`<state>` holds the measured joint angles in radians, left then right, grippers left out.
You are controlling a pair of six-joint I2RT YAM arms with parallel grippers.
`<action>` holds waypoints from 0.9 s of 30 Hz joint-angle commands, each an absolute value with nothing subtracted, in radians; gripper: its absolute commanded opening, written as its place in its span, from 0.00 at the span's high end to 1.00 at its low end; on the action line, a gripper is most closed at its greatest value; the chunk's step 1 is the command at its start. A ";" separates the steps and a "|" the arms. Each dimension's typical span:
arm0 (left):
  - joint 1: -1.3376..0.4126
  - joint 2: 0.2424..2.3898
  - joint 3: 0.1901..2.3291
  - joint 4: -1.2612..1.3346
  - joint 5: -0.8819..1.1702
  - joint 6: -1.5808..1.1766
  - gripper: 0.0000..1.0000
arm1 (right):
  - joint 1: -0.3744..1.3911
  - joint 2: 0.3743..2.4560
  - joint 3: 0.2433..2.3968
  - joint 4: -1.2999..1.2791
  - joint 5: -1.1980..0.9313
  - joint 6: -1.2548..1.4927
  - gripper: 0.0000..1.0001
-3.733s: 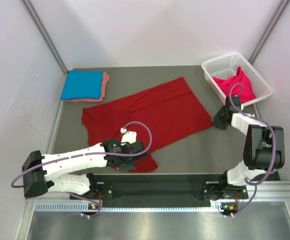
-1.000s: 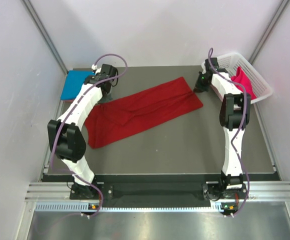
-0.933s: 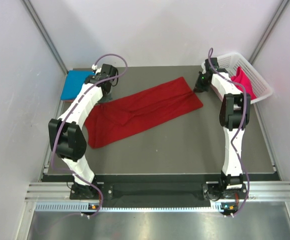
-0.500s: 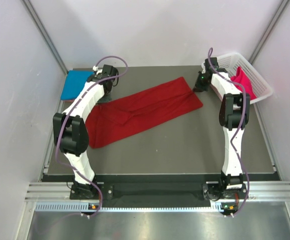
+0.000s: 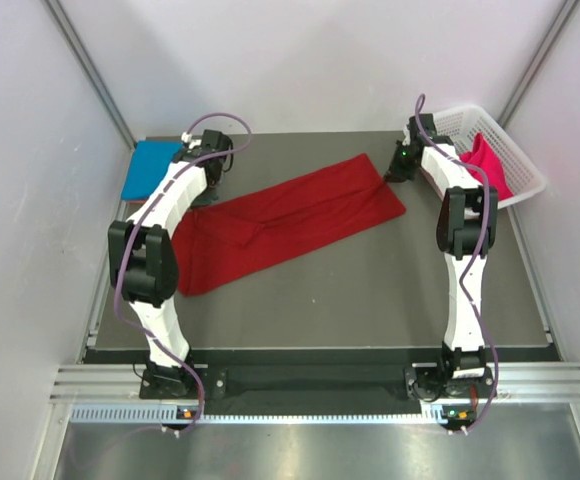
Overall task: Fold and stack the t-shirts
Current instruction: Fold the tshirt
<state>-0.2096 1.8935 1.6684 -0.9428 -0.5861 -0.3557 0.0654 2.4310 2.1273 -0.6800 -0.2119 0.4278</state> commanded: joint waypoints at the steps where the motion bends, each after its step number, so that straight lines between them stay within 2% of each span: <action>1: -0.196 1.907 1.692 -0.899 -0.623 -0.336 1.00 | 0.068 2.445 2.174 -0.673 -0.218 0.439 0.89; 27: -0.175 2.002 1.747 -0.871 -0.592 -0.311 1.00 | 0.072 2.470 2.198 -0.673 -0.227 0.454 0.85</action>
<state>-0.1818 2.0083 1.6894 -0.8989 -0.5873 -0.3225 0.0654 2.4474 2.1490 -0.6781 -0.2199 0.4454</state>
